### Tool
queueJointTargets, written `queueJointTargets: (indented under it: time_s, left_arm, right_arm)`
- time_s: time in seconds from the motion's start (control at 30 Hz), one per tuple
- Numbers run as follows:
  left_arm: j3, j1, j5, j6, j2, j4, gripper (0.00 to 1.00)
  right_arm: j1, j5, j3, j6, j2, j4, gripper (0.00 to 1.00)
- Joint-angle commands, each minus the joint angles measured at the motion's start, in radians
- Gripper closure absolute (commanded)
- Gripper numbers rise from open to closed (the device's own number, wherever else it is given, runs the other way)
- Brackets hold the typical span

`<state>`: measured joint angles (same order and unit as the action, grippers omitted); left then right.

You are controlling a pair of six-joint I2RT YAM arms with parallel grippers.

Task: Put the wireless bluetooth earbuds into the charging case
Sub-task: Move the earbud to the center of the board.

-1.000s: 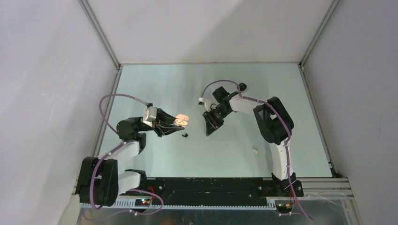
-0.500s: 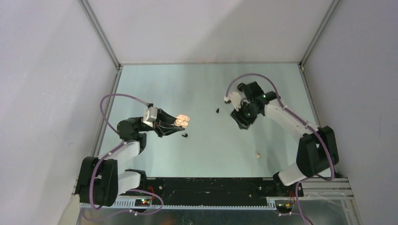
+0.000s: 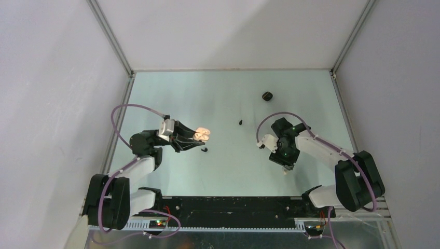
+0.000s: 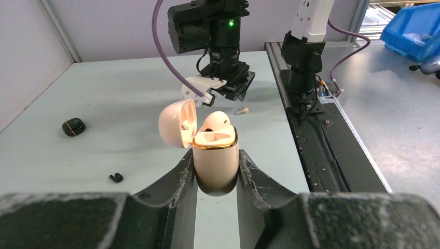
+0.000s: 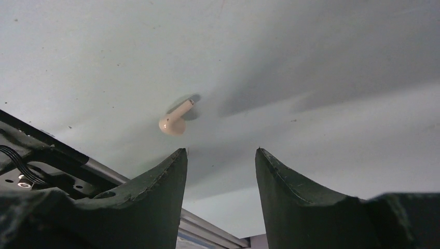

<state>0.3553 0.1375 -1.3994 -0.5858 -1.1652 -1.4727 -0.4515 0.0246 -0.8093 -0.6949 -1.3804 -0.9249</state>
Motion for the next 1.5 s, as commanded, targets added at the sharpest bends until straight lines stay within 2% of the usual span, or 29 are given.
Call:
queueJointTargets:
  time_s: [0.0, 0.13, 0.3, 0.47, 0.67, 0.77, 0.97, 1.13, 1.33, 1.47]
  left_arm:
    - [0.014, 0.006, -0.005, -0.004, 0.029, -0.054, 1.0]
    - [0.014, 0.006, -0.005, -0.005, 0.034, -0.054, 1.0]
    - [0.014, 0.006, -0.004, -0.007, 0.035, -0.054, 1.0]
    - [0.016, 0.005, -0.002, -0.009, 0.039, -0.054, 1.0]
    - [0.019, 0.005, -0.001, -0.012, 0.031, -0.054, 1.0]
    - [0.018, 0.005, -0.001, -0.012, 0.032, -0.054, 1.0]
    - [0.021, 0.005, -0.005, -0.012, 0.023, -0.054, 1.0]
    - [0.022, 0.005, -0.007, -0.013, 0.016, -0.054, 1.0]
    - [0.023, 0.003, -0.014, -0.015, 0.015, -0.053, 1.0]
    - [0.025, 0.002, -0.015, -0.013, 0.007, -0.054, 1.0]
  right_arm:
    - [-0.028, 0.027, 0.018, -0.017, 0.041, -0.028, 0.44]
    - [-0.079, 0.039, 0.072, -0.03, 0.068, -0.047, 0.45]
    - [-0.147, 0.094, 0.129, 0.002, 0.061, 0.029, 0.47]
    - [-0.157, 0.081, 0.136, 0.023, 0.011, 0.108, 0.58]
    - [-0.241, 0.077, 0.116, 0.045, -0.088, 0.258, 0.74]
    - [-0.273, 0.038, 0.047, 0.071, -0.143, 0.288, 0.76]
    - [-0.305, 0.083, -0.126, 0.112, -0.276, 0.427, 0.85]
    - [-0.274, 0.119, -0.349, 0.225, -0.4, 0.494, 0.83]
    - [-0.26, 0.102, -0.568, 0.248, -0.493, 0.409, 0.82]
    - [-0.258, 0.049, -0.594, 0.236, -0.451, 0.401, 0.82]
